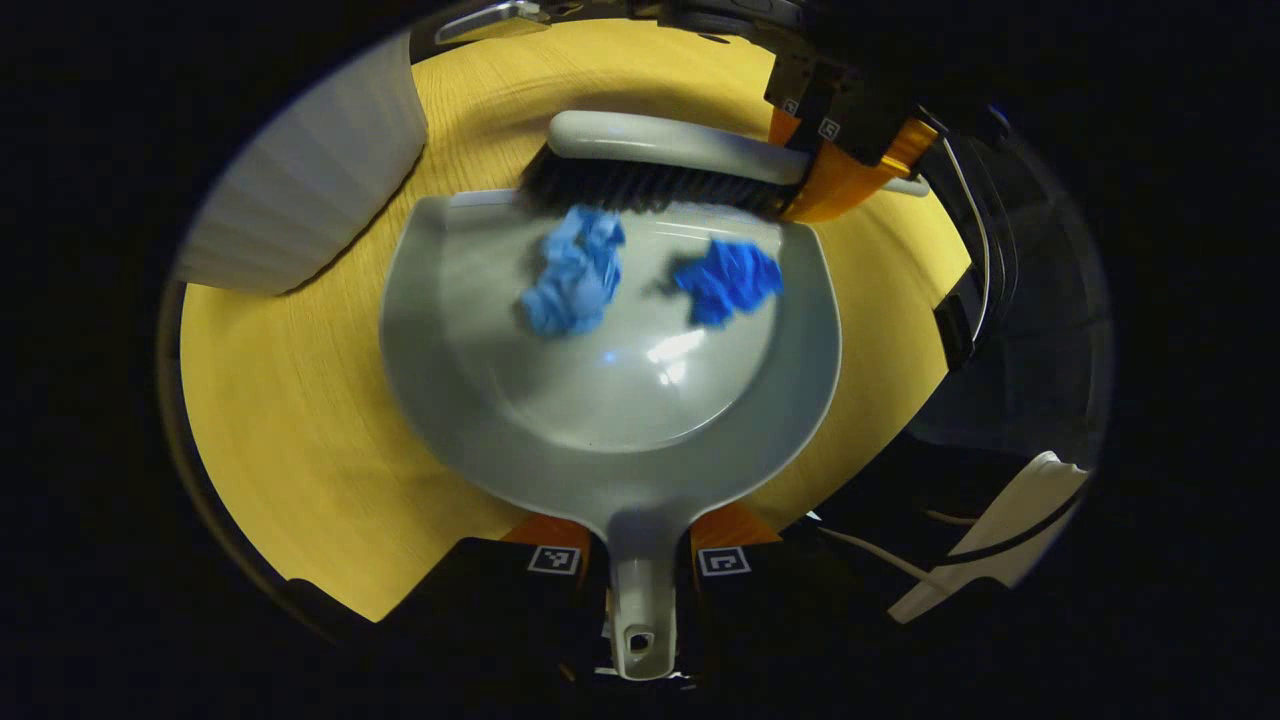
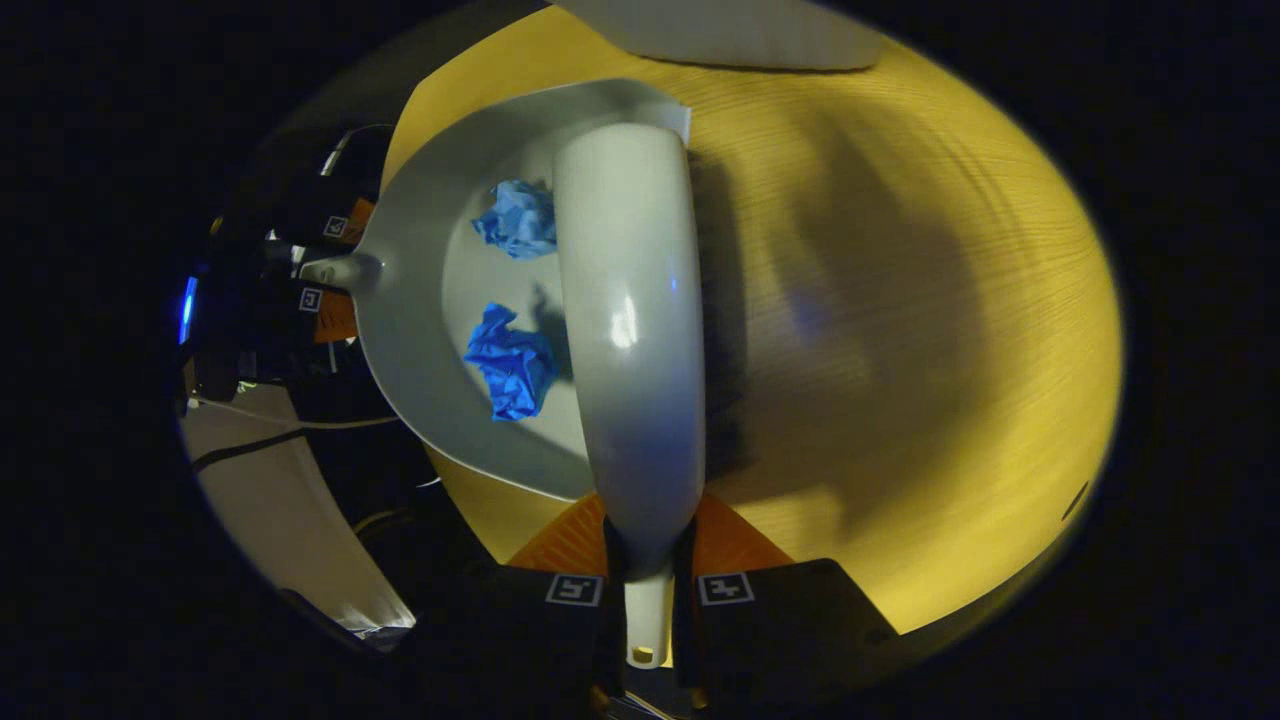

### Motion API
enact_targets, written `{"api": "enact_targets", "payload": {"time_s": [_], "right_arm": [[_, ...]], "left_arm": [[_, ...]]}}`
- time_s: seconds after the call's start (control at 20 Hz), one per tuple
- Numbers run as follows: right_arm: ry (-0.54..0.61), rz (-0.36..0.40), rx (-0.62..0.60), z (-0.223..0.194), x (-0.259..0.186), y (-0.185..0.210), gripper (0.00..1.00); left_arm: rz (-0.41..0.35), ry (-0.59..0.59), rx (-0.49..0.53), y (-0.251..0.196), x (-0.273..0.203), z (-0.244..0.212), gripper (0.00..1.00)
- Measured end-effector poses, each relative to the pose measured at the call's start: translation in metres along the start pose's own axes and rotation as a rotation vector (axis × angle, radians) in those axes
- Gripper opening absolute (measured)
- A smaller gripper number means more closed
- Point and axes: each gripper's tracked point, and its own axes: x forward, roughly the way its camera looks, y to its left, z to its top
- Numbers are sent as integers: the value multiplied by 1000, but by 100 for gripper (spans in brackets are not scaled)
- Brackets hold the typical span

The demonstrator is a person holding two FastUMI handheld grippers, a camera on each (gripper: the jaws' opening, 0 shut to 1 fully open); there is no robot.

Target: Pick up the small broom and dustpan from the desktop, sweep the trash into the dustpan with the broom, and then empty the trash into the garbage bin.

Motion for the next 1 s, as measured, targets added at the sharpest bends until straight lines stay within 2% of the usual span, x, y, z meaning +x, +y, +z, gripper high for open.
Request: {"api": "enact_targets", "payload": {"time_s": [0.2, 0.35, 0.4, 0.6, 0.75, 0.85, 1.0], "right_arm": [[-196, 73, 131, 13, -34, -32, 20], [-356, 125, 216, 3, -60, -21, 20], [-410, 143, 243, 0, -71, -18, 20], [-645, 223, 363, -18, -78, -3, 20], [-835, 228, 447, -25, -74, 6, 20], [-1000, 233, 496, -23, -79, 14, 19], [-1217, 243, 511, -24, -89, 14, 19]], "left_arm": [[16, -63, 0, -1, 0, 6, 28], [43, -114, 16, -3, -6, 11, 28], [50, -140, 20, -5, -7, 14, 25], [46, -246, 16, -11, -22, 20, 28], [61, -326, 36, -9, -30, 22, 27], [80, -393, 49, -7, -23, 26, 28], [119, -510, 47, -5, -10, 26, 26]]}}
